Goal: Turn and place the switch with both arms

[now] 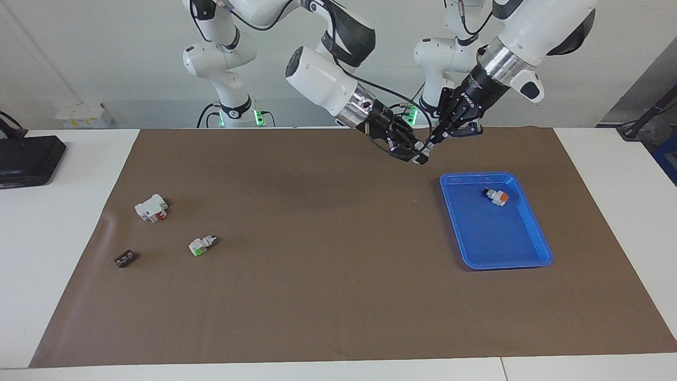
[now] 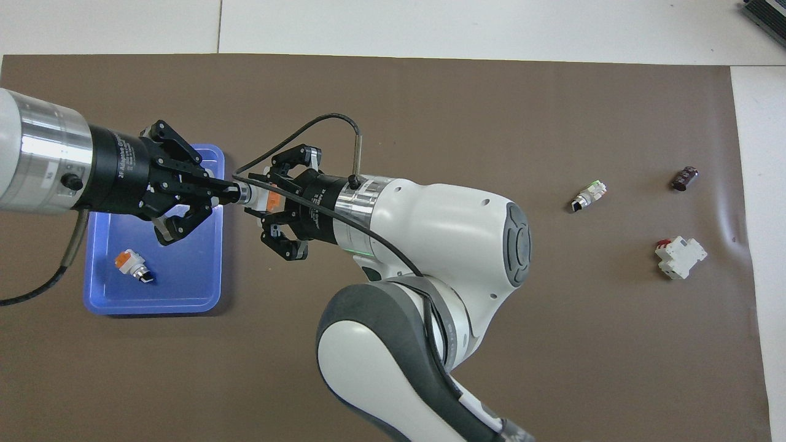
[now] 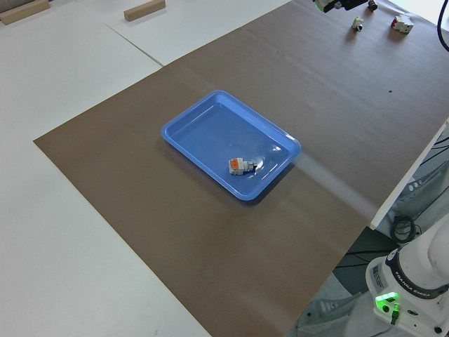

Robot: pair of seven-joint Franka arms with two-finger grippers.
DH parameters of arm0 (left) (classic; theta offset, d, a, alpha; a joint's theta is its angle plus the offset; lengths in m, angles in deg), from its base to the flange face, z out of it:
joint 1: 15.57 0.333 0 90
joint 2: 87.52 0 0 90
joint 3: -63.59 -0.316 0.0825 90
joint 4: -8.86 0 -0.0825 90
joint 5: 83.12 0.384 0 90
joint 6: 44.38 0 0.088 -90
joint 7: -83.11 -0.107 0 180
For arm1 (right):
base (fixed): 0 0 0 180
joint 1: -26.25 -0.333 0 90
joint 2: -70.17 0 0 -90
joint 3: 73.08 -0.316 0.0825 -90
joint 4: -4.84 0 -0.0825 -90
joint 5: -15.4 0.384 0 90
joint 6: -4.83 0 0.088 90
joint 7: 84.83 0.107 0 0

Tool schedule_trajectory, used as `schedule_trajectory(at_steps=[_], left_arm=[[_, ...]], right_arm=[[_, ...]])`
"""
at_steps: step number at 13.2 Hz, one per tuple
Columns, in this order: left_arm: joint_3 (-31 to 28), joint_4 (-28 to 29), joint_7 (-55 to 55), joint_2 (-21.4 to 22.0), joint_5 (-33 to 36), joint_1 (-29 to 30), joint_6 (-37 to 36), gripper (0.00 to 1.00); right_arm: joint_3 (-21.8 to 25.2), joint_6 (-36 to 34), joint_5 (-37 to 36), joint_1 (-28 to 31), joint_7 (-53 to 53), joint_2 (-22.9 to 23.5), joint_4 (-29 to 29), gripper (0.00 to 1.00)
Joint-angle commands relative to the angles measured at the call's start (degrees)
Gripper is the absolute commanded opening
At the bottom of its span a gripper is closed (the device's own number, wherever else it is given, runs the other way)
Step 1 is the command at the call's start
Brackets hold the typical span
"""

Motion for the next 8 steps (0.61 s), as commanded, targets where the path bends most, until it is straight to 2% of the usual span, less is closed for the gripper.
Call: schedule_trajectory(at_steps=[1, 4, 8], left_arm=[[-0.14, 3.15, -10.29, 1.98, 0.03, -0.23, 2.75, 0.0], [-0.32, 3.85, -22.24, 1.98, -0.58, -0.14, 6.98, 0.0], [-0.23, 4.03, -39.73, 1.98, -1.19, -0.23, 7.07, 0.0]], right_arm=[[-0.21, 0.3, -0.06, 0.31, -1.12, 0.11, 0.39, 0.0], [-0.21, 0.3, -0.06, 0.31, -1.21, 0.11, 0.39, 0.0], [-0.21, 0.3, -0.06, 0.31, -1.47, 0.11, 0.39, 0.0]])
